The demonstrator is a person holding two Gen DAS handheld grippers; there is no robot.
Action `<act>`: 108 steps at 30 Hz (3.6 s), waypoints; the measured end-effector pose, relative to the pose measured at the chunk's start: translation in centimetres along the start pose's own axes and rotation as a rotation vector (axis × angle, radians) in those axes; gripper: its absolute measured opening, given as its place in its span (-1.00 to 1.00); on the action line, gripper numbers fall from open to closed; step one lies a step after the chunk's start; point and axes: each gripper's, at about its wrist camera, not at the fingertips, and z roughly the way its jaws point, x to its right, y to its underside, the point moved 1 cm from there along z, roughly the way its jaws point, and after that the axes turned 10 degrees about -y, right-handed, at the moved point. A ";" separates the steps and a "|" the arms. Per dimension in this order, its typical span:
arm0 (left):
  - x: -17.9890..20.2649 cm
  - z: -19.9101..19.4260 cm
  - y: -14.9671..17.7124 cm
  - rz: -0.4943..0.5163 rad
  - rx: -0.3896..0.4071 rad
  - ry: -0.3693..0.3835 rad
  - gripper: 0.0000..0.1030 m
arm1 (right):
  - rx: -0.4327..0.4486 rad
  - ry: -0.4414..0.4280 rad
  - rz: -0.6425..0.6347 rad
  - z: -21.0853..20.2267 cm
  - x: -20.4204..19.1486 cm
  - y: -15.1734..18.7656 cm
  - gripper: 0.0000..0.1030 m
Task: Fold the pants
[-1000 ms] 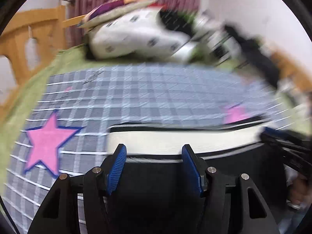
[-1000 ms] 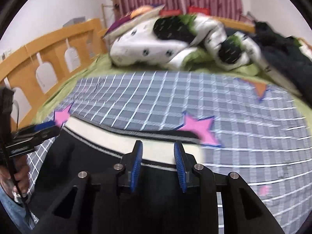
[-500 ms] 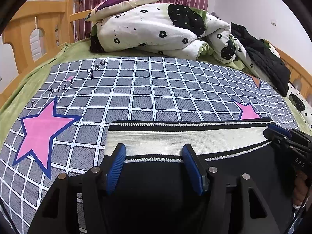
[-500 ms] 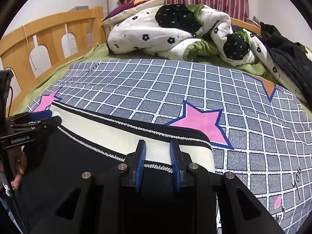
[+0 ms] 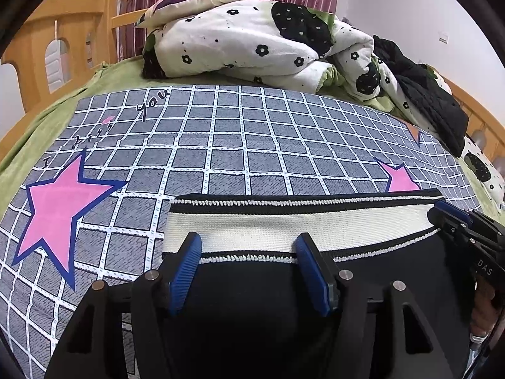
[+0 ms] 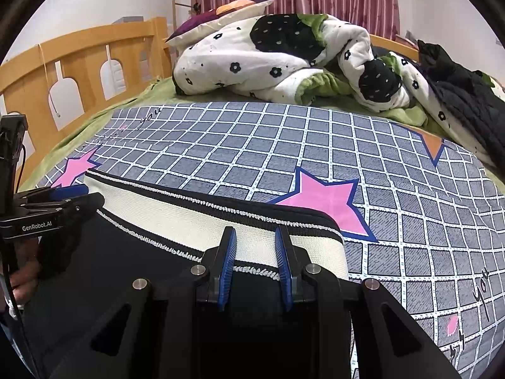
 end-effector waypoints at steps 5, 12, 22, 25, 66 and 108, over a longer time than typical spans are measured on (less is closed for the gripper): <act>-0.1 0.1 0.1 -0.009 -0.004 0.022 0.25 | 0.002 -0.001 0.000 0.0 0.1 0.0 -0.50; 0.2 0.2 0.1 0.003 -0.005 0.031 0.35 | 0.001 -0.001 0.000 0.0 0.1 -0.1 -0.50; 0.2 0.1 0.1 0.002 -0.005 0.030 0.37 | 0.001 0.000 -0.002 -0.1 0.1 -0.1 -0.50; 0.3 0.2 0.1 0.001 -0.005 0.030 0.37 | 0.001 -0.001 -0.002 -0.1 0.2 -0.1 -0.50; 0.6 -2.2 1.2 0.113 -0.048 -0.002 0.40 | -0.051 -0.052 -0.003 -1.2 0.4 -0.3 -0.45; -2.3 -16.6 15.9 0.318 0.093 -0.062 -0.62 | -0.116 -0.048 0.112 -12.5 -3.4 11.2 -0.39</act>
